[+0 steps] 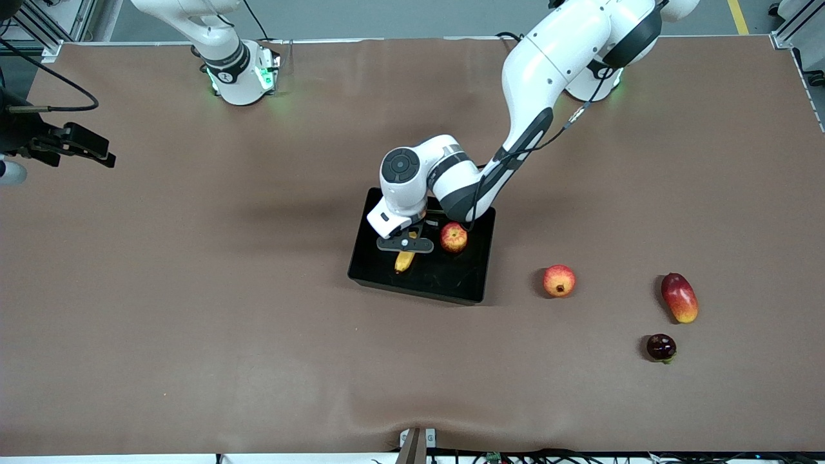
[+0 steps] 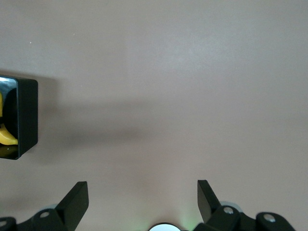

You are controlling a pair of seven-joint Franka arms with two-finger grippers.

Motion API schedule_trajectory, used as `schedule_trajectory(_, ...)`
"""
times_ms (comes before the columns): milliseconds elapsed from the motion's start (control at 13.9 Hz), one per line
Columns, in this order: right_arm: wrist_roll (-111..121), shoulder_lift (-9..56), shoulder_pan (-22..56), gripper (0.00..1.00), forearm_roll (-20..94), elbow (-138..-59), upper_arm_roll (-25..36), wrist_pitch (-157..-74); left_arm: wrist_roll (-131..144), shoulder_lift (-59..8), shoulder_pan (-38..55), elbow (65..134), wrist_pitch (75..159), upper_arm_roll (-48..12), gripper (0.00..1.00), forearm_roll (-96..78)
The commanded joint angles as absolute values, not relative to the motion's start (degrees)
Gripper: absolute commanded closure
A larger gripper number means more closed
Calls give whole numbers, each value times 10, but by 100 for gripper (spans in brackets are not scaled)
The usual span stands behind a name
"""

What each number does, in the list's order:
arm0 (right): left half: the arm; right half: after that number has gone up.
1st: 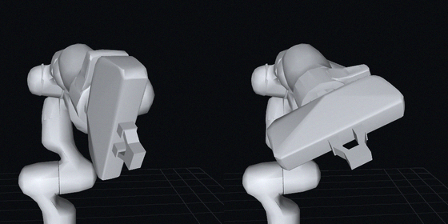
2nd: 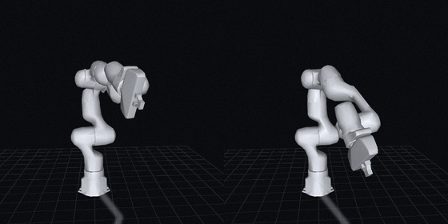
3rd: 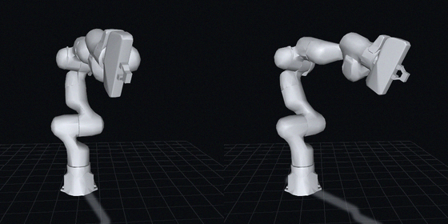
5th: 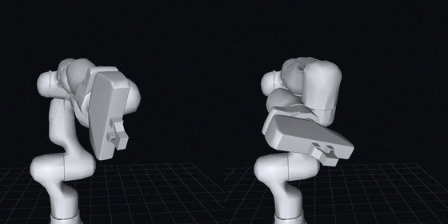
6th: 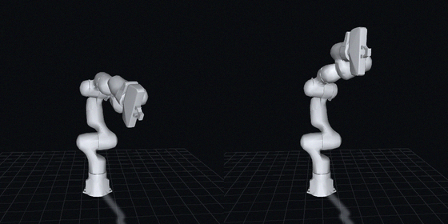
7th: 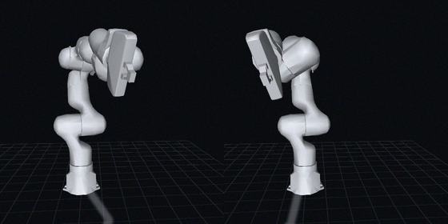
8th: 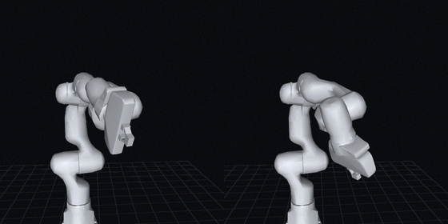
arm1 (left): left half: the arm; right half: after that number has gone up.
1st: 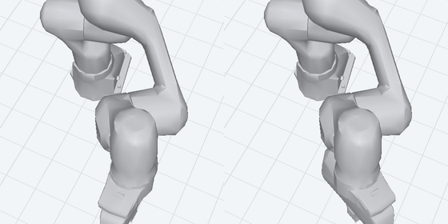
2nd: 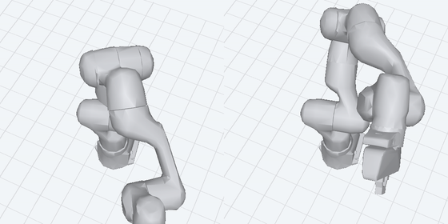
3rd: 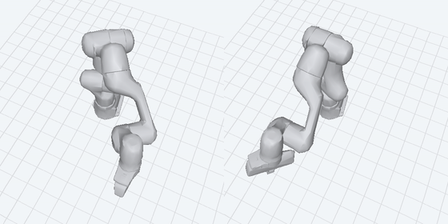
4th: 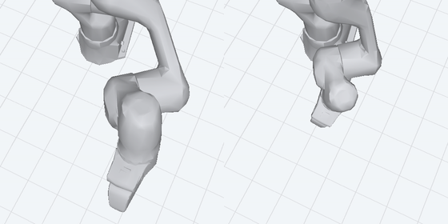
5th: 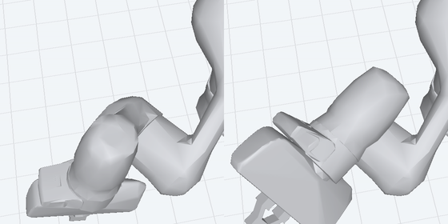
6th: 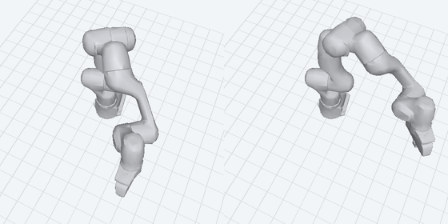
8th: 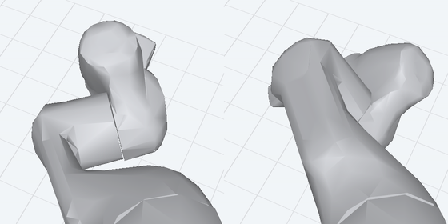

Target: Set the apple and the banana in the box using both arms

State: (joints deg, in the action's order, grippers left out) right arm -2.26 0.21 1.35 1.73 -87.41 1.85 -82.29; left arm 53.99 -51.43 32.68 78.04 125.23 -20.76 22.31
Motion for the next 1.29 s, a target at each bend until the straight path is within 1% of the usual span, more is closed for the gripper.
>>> schedule_trajectory(0, -21, -4, 11, 0, 16, -878, 17, -820, 537, -526, 339, 764, 1255, -200, 63, 214)
schedule_trajectory(72, -21, -4, 10, 0, 16, -879, 17, -818, 536, -526, 339, 764, 1255, -200, 41, 215)
schedule_trajectory(143, -21, -4, 10, 0, 16, -879, 17, -818, 535, -523, 340, 763, 1255, -198, 0, 217)
schedule_trajectory(359, -21, -4, 11, 0, 16, -880, 17, -818, 536, -498, 337, 763, 1253, -196, 0, 218)
schedule_trajectory(574, -21, -4, 11, 0, 16, -886, 17, -817, 531, -434, 313, 763, 1239, -189, 0, 219)
schedule_trajectory(789, -20, -5, 9, 0, 16, -899, 17, -817, 520, -365, 266, 763, 1187, -190, 0, 216)
schedule_trajectory(932, 2, -6, 3, 0, 16, -910, 17, -817, 501, -318, 207, 776, 1160, -193, 0, 213)
schedule_trajectory(1147, 21, -20, -11, 0, 16, -911, 17, -817, 386, -273, 140, 779, 1100, -198, 0, 208)
schedule_trajectory(1219, 29, -23, -20, 0, 17, -911, 17, -817, 372, -262, 111, 778, 1084, -198, 0, 180)
